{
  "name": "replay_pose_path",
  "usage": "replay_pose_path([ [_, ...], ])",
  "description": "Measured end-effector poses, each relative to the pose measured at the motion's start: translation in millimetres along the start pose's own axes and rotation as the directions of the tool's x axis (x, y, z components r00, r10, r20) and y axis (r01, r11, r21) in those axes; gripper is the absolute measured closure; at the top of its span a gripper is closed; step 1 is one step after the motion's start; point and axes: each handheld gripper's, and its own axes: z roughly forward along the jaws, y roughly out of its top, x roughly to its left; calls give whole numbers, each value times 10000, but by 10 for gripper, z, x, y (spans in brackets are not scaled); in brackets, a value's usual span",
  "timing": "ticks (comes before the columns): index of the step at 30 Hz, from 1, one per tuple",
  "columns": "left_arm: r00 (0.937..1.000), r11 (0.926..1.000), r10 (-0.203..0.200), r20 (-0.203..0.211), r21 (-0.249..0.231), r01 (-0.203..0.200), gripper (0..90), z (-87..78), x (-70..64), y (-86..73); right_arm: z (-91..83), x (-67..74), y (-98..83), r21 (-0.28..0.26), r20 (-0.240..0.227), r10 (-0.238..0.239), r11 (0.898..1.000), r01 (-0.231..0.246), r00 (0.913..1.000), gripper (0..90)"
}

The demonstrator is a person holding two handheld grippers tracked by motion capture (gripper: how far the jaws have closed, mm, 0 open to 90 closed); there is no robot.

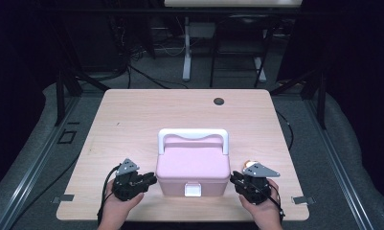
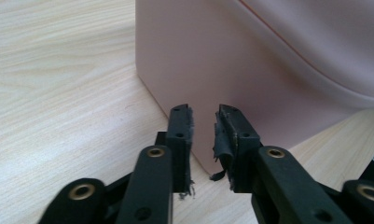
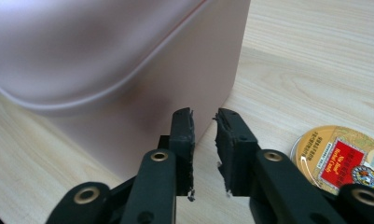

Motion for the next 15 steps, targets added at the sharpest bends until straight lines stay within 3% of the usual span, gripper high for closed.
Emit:
replay_pose_path([
  [5, 9999, 9998, -95, 84, -172, 97, 625, -55, 49, 36, -24, -27, 41, 433, -153, -101, 9990, 107, 9998, 649],
  [10, 9996, 9997, -109, 244, -210, 114, 559, -123, 103, 132, -72, -44, 110, 300, -295, -197, 9993, 206, 9994, 611],
  [15, 9996, 9996, -126, 252, -257, 132, 499, -199, 139, 223, -126, -109, 198, 410, -559, -247, 9988, 270, 9981, 512],
])
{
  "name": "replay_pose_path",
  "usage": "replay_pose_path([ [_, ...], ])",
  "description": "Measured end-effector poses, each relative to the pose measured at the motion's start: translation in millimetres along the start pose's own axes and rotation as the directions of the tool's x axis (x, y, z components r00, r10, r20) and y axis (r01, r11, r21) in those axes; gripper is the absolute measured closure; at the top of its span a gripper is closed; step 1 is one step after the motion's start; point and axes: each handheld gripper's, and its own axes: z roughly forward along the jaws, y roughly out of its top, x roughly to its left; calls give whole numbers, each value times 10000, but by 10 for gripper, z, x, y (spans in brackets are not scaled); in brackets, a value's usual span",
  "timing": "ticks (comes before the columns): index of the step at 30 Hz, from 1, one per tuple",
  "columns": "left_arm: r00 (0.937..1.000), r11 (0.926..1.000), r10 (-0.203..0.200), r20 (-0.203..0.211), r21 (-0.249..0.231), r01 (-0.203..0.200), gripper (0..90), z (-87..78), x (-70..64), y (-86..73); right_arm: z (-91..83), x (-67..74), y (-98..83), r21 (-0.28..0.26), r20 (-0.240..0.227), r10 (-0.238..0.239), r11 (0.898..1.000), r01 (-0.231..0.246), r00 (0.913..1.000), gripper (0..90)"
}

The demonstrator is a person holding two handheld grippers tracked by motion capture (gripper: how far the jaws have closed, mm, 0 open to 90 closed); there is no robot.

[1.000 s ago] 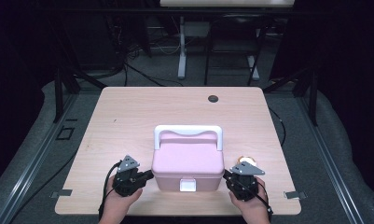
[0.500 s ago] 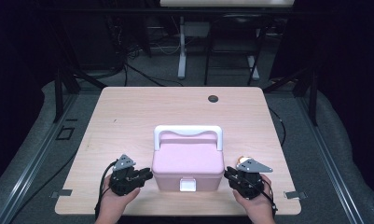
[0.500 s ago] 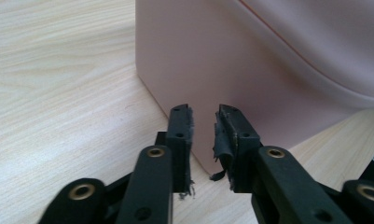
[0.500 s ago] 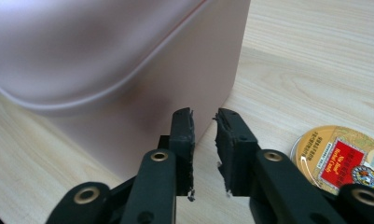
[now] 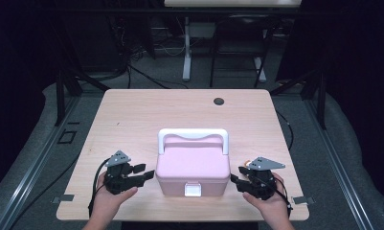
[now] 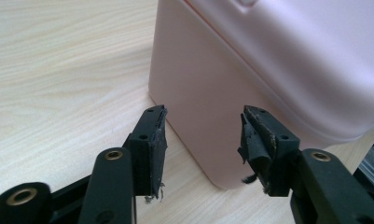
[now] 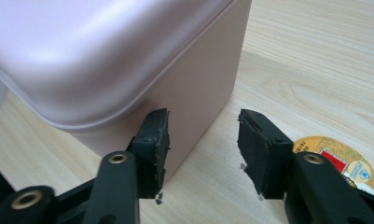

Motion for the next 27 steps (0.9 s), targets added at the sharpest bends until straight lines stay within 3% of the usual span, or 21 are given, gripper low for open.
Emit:
replay_pose_path([
  [6, 9998, 10000, 52, 167, 36, -53, 452, -75, 9, 99, -94, -75, 52, 22, -400, 55, 10000, -54, 9992, 409],
  [13, 9988, 9996, 268, 413, -92, -264, 454, -161, -22, 273, -200, -90, 178, 24, -305, -99, 9999, 100, 9995, 449],
  [16, 9968, 9976, 683, 420, -126, -679, 465, -201, -49, 381, -267, -76, 289, -93, -246, -366, 9993, 363, 9990, 460],
  [19, 9961, 9968, 794, 372, -135, -789, 489, -207, -56, 423, -292, -72, 357, -132, -372, -334, 9994, 329, 9987, 464],
  [27, 9966, 9975, 689, 445, -159, -683, 519, -207, -25, 568, -320, -70, 573, -382, -820, -342, 9988, 312, 9960, 475],
])
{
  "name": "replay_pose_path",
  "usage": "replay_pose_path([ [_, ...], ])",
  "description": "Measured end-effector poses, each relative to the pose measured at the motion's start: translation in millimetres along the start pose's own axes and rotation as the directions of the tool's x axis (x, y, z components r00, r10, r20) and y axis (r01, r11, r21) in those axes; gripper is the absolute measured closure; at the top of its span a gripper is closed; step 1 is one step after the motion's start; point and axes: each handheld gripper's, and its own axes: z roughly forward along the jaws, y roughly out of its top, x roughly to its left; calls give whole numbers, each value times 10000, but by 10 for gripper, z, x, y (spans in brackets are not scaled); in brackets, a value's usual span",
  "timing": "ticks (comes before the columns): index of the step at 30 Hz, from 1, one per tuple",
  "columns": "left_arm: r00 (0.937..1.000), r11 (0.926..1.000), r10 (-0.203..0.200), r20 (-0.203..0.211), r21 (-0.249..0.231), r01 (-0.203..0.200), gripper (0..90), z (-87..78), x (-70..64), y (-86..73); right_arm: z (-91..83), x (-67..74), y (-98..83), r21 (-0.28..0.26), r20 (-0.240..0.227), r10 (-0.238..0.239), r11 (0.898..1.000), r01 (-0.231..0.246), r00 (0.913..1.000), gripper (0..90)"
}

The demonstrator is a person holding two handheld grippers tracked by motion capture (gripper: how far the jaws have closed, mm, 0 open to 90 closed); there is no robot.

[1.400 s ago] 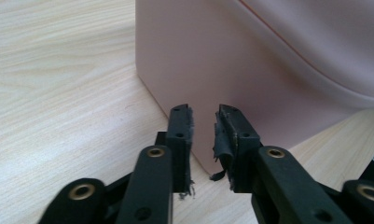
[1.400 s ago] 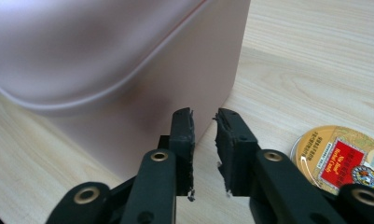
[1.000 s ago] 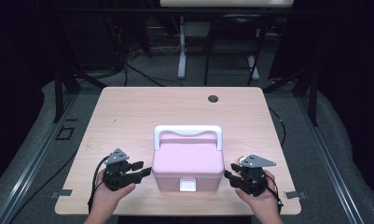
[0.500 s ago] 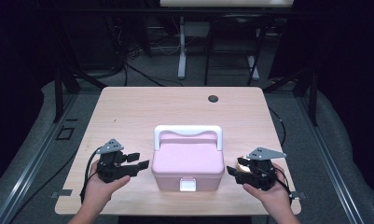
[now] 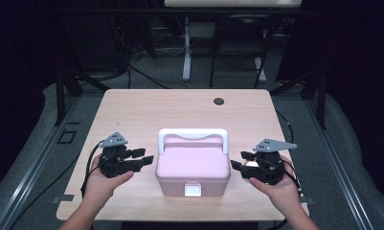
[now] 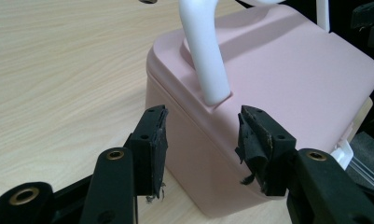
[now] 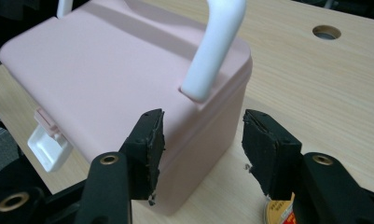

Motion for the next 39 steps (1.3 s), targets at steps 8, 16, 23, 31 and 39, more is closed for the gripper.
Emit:
replay_pose_path([
  [8, 9999, 10000, 64, 104, 59, -64, 527, 82, 7, 135, 101, -16, 133, -22, -264, 101, 9999, -101, 9996, 475],
  [16, 9998, 9999, 33, 215, 156, -37, 527, 235, -13, 239, 252, -39, 198, 151, -413, 182, 9997, -176, 9990, 474],
  [23, 9997, 9996, 17, 226, 295, -24, 539, 354, -31, 276, 353, -56, 228, 141, -431, 286, 9995, -280, 9987, 479],
  [31, 9997, 9993, 147, 219, 332, -154, 610, 406, -61, 286, 393, -38, 242, -79, -337, 85, 9999, -88, 9994, 592],
  [39, 9992, 9992, 382, 148, 127, -384, 693, 373, -94, 260, 326, 31, 199, -438, -99, -46, 9990, 41, 9999, 673],
])
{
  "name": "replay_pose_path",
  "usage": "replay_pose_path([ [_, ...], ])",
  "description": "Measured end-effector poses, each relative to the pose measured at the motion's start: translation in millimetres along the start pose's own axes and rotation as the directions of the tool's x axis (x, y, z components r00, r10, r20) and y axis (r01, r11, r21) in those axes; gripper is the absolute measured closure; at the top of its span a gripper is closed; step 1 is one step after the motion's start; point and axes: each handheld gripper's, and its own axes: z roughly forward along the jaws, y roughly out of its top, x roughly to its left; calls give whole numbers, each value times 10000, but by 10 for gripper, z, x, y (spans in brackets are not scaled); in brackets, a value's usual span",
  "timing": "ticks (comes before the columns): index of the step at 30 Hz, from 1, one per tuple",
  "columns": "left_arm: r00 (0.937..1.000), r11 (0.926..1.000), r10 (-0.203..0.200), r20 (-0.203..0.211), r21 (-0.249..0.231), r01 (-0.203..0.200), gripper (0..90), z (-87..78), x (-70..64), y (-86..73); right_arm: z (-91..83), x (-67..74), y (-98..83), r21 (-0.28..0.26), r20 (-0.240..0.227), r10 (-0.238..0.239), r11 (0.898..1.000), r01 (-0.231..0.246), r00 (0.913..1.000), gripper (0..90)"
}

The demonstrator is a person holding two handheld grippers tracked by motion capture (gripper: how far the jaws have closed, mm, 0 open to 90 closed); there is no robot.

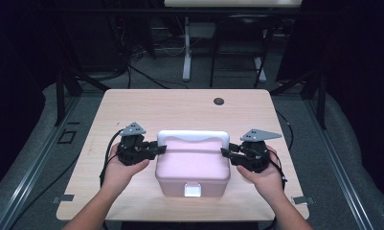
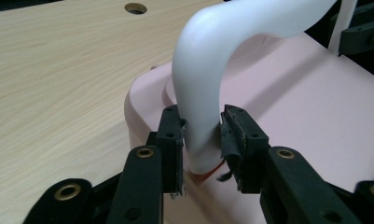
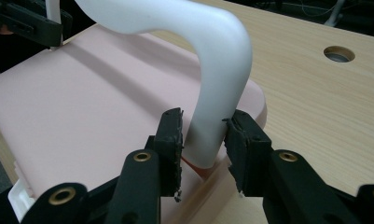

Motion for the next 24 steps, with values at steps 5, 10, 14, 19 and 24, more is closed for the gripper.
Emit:
replay_pose_path([
  [5, 9997, 9998, 158, -202, -76, -159, 722, -33, -52, -14, -41, 61, -32, -137, 265, -265, 9995, 269, 9993, 707],
  [10, 9984, 9990, 450, -354, 27, -450, 732, -64, -101, -23, -86, 79, -41, -114, 142, -179, 9998, 180, 9997, 729],
  [14, 9987, 9992, 390, -335, 19, -390, 733, -79, -104, -37, -98, 93, -52, -157, 105, -129, 9998, 131, 9999, 731],
  [19, 9988, 9993, 351, -349, 155, -346, 734, -118, -115, -47, -96, 126, -53, -127, 65, -155, 9998, 156, 9999, 732],
  [24, 9994, 9996, 237, -235, 136, -234, 734, -164, -101, -29, -112, 149, -23, -41, -8, -148, 9999, 148, 9999, 732],
])
